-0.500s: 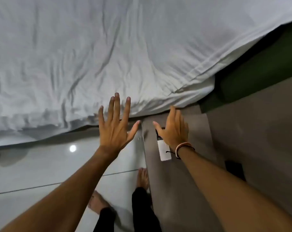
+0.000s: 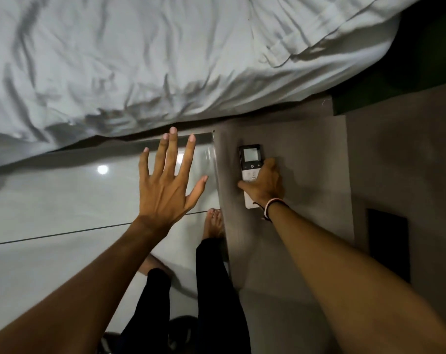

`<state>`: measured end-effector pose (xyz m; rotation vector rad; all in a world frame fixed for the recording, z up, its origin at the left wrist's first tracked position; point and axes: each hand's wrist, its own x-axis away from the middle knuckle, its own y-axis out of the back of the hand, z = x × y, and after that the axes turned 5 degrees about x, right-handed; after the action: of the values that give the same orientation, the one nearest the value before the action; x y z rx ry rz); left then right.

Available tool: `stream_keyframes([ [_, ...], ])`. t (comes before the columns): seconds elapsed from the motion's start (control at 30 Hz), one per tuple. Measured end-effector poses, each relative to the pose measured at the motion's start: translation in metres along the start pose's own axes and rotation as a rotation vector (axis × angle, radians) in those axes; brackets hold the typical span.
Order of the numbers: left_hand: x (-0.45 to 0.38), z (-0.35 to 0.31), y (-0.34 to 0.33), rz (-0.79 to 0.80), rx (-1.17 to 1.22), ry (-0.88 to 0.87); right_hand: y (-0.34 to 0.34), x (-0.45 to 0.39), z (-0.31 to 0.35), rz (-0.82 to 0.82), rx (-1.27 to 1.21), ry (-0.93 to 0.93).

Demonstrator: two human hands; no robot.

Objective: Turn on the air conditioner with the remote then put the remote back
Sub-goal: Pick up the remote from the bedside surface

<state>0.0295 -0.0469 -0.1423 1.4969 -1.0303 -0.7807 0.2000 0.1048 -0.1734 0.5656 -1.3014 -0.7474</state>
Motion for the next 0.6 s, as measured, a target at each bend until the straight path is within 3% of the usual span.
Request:
stream_keyframes([
  [0.27,-0.02,0.011,0.05,-0.023,-0.013,0.016,0.039,0.018,0.02,0.126,-0.222,0.063],
  [0.6,-0.074,0.028,0.238,-0.266,-0.039,0.028,0.2,0.099,0.148,-0.019,-0.551,0.355],
])
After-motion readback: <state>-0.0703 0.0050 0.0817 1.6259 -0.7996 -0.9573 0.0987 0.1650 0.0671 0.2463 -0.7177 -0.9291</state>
